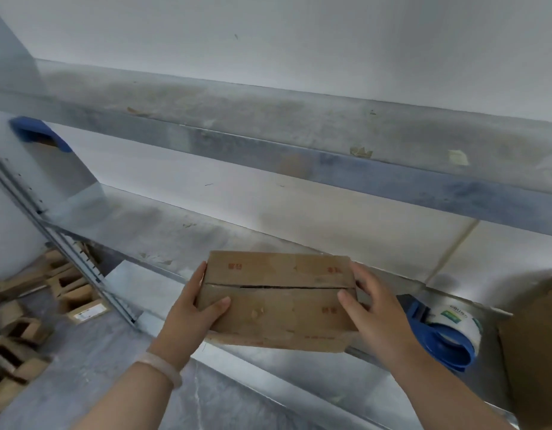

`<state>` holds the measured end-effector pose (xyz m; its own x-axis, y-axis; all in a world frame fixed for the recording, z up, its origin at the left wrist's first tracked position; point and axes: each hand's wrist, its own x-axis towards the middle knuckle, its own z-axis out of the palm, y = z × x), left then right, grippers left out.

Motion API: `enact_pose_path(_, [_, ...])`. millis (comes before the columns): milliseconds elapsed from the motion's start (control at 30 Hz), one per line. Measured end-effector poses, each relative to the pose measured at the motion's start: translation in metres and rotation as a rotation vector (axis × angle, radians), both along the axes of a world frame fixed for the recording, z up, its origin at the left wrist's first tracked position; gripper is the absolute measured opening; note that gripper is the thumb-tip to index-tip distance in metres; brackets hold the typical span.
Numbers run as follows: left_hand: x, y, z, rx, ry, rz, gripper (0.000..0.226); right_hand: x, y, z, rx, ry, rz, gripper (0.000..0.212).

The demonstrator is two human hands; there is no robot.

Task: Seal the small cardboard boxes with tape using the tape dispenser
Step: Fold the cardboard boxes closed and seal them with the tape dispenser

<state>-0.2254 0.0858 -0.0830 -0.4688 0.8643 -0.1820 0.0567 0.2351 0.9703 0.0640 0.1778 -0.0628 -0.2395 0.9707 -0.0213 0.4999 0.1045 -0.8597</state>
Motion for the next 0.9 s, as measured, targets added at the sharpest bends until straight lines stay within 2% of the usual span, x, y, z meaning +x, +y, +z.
enact_pose_path(233, [-0.016, -0.068, 0.016, 0.025, 0.011, 0.302, 0.071, -0.043, -0.010, 0.007, 0.119, -0.019, 0.181, 0.055])
enact_pose_path(433, [-0.066, -0.112, 0.021, 0.074, -0.052, 0.476, 0.076, -0.119, -0.030, 0.012, 0.195, -0.048, 0.383, 0.058])
enact_pose_path(533, [-0.105, -0.121, 0.019, 0.092, -0.082, 0.548, 0.079, -0.168, -0.032, 0.013, 0.261, -0.079, 0.463, 0.060])
enact_pose_path(900, [-0.305, -0.131, 0.019, 0.124, -0.067, 0.709, 0.082, -0.389, -0.052, 0.016, 0.353, -0.062, 0.469, 0.059])
